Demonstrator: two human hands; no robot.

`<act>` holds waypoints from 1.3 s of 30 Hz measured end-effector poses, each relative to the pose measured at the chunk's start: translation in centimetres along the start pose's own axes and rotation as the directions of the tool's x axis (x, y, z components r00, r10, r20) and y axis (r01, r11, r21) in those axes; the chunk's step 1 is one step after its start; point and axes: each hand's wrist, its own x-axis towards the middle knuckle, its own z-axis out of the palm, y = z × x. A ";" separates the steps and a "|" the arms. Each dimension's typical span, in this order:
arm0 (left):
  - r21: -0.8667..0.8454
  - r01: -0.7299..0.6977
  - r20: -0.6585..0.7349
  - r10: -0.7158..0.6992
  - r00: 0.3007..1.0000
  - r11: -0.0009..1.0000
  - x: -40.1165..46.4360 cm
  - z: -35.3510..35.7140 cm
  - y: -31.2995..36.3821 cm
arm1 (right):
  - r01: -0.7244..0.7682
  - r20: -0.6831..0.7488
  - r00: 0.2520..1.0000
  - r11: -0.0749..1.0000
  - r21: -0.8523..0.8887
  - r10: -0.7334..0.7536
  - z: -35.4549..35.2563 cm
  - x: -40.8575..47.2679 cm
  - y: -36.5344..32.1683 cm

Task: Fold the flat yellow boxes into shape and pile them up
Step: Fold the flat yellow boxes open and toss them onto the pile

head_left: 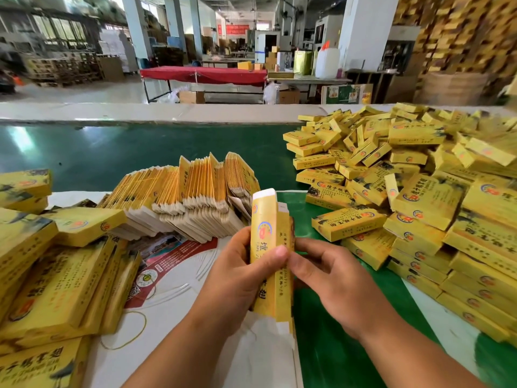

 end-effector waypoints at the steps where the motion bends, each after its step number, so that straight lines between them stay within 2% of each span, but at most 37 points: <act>1: 0.031 -0.013 -0.019 0.014 1.000 0.999 0.0 0.0 0.1 | 0.004 0.020 1.000 1.000 0.018 -0.005 -0.1 0.0 -0.1; 8: 0.236 -0.100 -0.116 0.131 0.985 0.966 -0.2 0.5 -0.4 | 0.046 0.147 0.988 0.998 0.038 -0.052 -0.3 -0.3 -0.2; 11: 0.328 -0.114 -0.155 0.173 0.973 0.938 -0.1 0.7 -0.7 | 0.040 0.112 0.993 0.999 0.014 -0.041 -0.1 -0.4 -0.1; 14: 0.367 -0.087 -0.250 0.189 0.950 0.926 0.1 0.7 -0.9 | 0.017 0.072 0.997 1.000 -0.015 -0.016 0.0 -0.3 0.0; 17: 0.348 -0.100 -0.350 0.228 0.909 0.932 0.4 0.5 -0.8 | -0.007 0.023 1.000 1.000 -0.006 0.007 0.2 -0.4 0.3; 22: 0.273 -0.202 -0.409 0.304 0.860 0.941 0.1 0.6 -0.2 | -0.027 -0.078 0.997 0.999 -0.043 0.023 0.5 -0.3 0.6; 28: 0.194 -0.153 -0.431 0.224 0.874 0.969 0.1 0.6 -0.1 | 0.030 -0.131 0.990 0.992 -0.122 -0.046 1.0 -0.5 0.0; 33: 0.351 -0.185 -0.397 0.325 0.858 0.918 -0.1 1.3 -0.4 | 0.123 -0.207 0.966 0.981 -0.147 -0.152 1.4 -0.1 -0.6; 36: 0.327 -0.192 -0.388 0.317 0.866 0.925 -0.2 1.8 -0.5 | 0.163 -0.240 0.949 0.971 -0.176 -0.203 1.5 -0.1 -0.6; 39: 0.236 -0.186 -0.385 0.268 0.883 0.954 -0.3 2.0 -0.3 | 0.174 -0.231 0.953 0.978 -0.114 -0.197 1.5 -0.2 -0.7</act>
